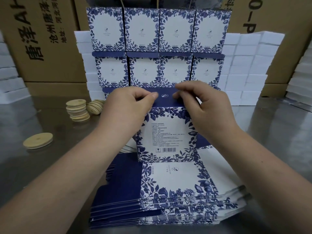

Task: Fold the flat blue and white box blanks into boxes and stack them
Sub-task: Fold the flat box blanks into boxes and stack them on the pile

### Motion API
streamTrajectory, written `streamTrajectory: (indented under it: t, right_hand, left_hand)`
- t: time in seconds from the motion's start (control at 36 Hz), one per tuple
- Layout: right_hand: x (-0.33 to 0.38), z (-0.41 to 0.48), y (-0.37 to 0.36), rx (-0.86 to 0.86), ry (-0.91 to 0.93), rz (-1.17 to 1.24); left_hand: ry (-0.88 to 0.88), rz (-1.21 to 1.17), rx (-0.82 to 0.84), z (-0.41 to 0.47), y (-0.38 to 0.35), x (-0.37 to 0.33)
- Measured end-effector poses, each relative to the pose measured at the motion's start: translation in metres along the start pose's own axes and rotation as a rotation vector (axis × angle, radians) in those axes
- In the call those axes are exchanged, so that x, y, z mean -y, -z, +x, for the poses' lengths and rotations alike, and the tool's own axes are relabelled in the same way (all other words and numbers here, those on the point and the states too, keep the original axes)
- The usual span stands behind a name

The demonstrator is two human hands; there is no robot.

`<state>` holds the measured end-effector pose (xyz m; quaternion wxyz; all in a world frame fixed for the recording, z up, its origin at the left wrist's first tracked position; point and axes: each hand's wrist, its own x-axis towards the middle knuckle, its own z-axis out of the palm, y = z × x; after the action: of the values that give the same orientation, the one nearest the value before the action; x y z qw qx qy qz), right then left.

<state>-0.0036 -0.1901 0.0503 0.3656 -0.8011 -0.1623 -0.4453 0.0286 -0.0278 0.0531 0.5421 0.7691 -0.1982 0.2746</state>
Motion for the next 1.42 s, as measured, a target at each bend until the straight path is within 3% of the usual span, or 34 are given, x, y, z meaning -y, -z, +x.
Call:
streamTrajectory:
  t: [0.17, 0.28, 0.36, 0.5, 0.56, 0.69, 0.92, 1.19, 1.28, 1.42]
  right_hand:
    - [0.003, -0.002, 0.002, 0.163, 0.105, -0.104]
    - [0.006, 0.005, 0.01, 0.257, 0.086, -0.087]
    - [0.007, 0.007, 0.011, 0.332, 0.102, -0.119]
    - [0.006, 0.005, 0.007, 0.295, 0.046, -0.123]
    - [0.006, 0.006, 0.007, 0.275, 0.021, -0.113]
    - [0.007, 0.004, 0.006, 0.283, 0.005, -0.071]
    - [0.007, 0.0, 0.003, 0.24, 0.052, -0.04]
    - [0.007, 0.001, 0.003, 0.245, 0.138, -0.038]
    - [0.002, 0.007, 0.012, 0.363, 0.063, 0.07]
    - [-0.008, 0.018, 0.034, 0.529, -0.071, 0.067]
  left_hand:
    - [-0.004, 0.106, 0.208, 0.01, 0.016, -0.003]
    - [-0.021, 0.093, 0.436, 0.016, 0.026, -0.004]
    - [-0.066, 0.148, 0.508, 0.018, 0.032, -0.007]
    - [-0.312, 0.434, 0.385, 0.011, 0.022, -0.007]
    - [-0.383, 0.379, 0.318, 0.006, 0.015, -0.004]
    - [-0.375, 0.092, 0.182, -0.004, 0.003, 0.014]
    - [-0.38, -0.015, 0.13, -0.006, -0.003, 0.018]
    - [-0.342, -0.068, 0.16, -0.003, 0.0, 0.017]
    - [-0.265, -0.126, 0.193, -0.001, 0.003, 0.016]
    - [-0.208, -0.134, 0.397, 0.011, 0.021, 0.012]
